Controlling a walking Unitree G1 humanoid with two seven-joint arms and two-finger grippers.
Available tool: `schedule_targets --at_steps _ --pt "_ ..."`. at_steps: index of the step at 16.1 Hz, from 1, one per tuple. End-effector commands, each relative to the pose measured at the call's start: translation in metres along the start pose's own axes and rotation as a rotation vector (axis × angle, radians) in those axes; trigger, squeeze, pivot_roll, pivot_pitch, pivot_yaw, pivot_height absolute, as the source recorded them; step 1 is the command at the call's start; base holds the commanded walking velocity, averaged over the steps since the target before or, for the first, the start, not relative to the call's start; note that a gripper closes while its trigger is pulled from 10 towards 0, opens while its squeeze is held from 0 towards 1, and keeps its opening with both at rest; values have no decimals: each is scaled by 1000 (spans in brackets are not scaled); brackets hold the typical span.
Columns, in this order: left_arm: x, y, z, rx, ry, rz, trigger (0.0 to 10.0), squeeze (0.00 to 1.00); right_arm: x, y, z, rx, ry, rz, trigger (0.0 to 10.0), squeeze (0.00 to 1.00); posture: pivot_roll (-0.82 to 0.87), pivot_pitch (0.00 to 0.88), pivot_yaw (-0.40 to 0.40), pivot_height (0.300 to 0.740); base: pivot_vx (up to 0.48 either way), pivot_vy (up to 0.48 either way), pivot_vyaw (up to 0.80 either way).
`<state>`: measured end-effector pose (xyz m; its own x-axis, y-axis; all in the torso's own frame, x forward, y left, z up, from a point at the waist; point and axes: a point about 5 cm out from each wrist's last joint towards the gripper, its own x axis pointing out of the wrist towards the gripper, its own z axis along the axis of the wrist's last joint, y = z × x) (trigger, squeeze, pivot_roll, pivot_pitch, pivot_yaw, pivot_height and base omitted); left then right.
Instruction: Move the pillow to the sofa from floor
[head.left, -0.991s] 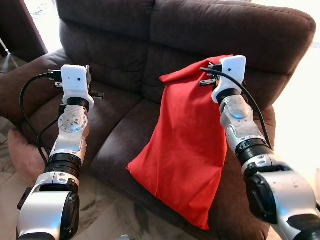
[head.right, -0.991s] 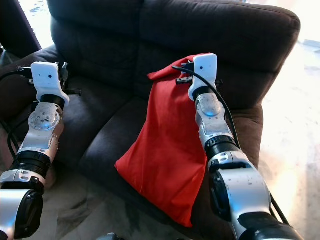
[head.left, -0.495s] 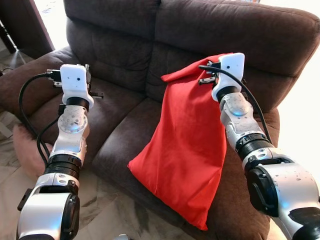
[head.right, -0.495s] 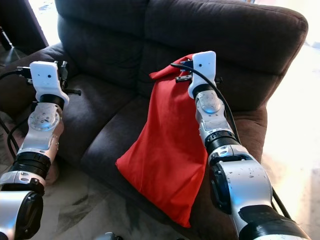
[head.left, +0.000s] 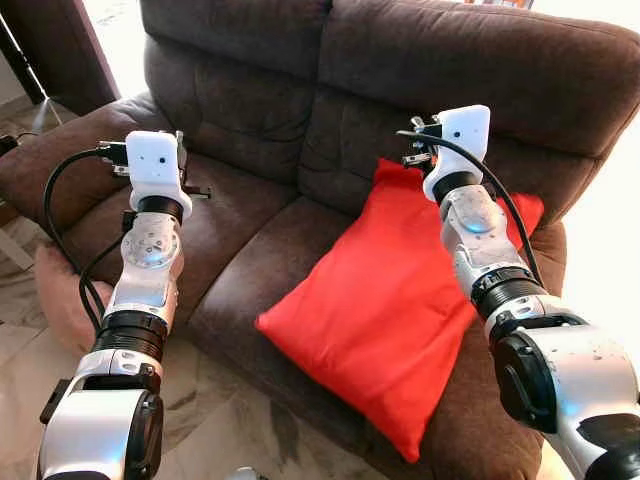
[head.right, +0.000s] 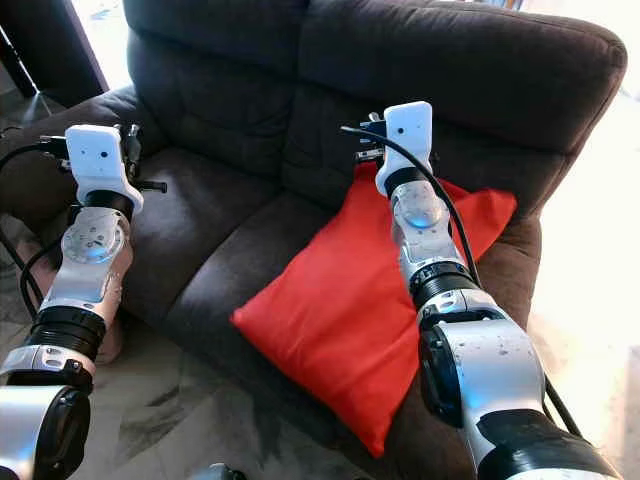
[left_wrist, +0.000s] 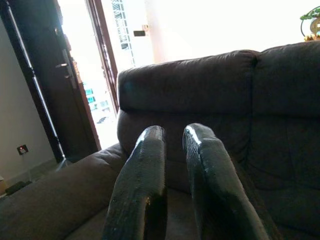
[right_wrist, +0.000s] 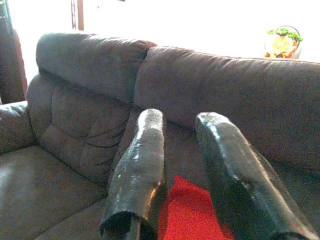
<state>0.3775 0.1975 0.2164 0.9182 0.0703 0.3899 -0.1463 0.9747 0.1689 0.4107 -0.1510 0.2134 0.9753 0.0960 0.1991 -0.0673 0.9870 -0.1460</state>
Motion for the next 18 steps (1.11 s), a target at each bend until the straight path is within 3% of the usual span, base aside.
schedule_targets --at_steps 1,3,6,8,10,11,12,14,15,17,18 --pt "-3 -3 -2 19 7 -15 10000 0 4 0 10 -30 -36 -5 10000 0 87 44 -36 740 0 0 0" --pt "-8 -5 -8 19 30 -29 10000 0 -3 -4 -1 -41 -32 -31 10000 0 84 47 -36 740 0 0 0" --pt "-27 -12 -32 33 110 -74 10000 0 -22 -15 -31 -24 17 -101 10000 0 69 52 -29 740 0 0 0" --pt "-62 -20 -70 21 244 -128 10000 0 -59 -32 -79 -14 142 -202 10000 0 51 58 -24 740 0 0 0" --pt "-91 -18 -94 -25 343 -119 10000 0 -92 -50 -108 -30 209 -296 10000 0 51 62 -23 740 0 0 0" --pt "-91 -18 -94 -25 343 -119 10000 0 -92 -50 -108 -30 209 -296 10000 0 51 62 -23 740 0 0 0" --pt "-106 -15 -106 -17 401 -115 10000 0 -109 -61 -118 -65 236 -349 10000 0 46 62 -21 740 0 0 0" --pt "-159 -7 -141 67 597 -146 10000 0 -156 -82 -150 -110 368 -416 10000 0 30 51 -17 740 0 0 0" --pt "-177 -6 -150 74 655 -155 10000 0 -174 -84 -162 -111 433 -415 10000 0 20 42 -17 740 0 0 0" --pt "-194 -8 -157 63 707 -170 10000 0 -191 -78 -178 -101 533 -372 10000 0 19 39 -17 740 0 0 0" --pt "-218 -15 -167 38 797 -187 10000 0 -218 -57 -203 -68 708 -280 10000 0 30 24 -21 740 0 0 0"
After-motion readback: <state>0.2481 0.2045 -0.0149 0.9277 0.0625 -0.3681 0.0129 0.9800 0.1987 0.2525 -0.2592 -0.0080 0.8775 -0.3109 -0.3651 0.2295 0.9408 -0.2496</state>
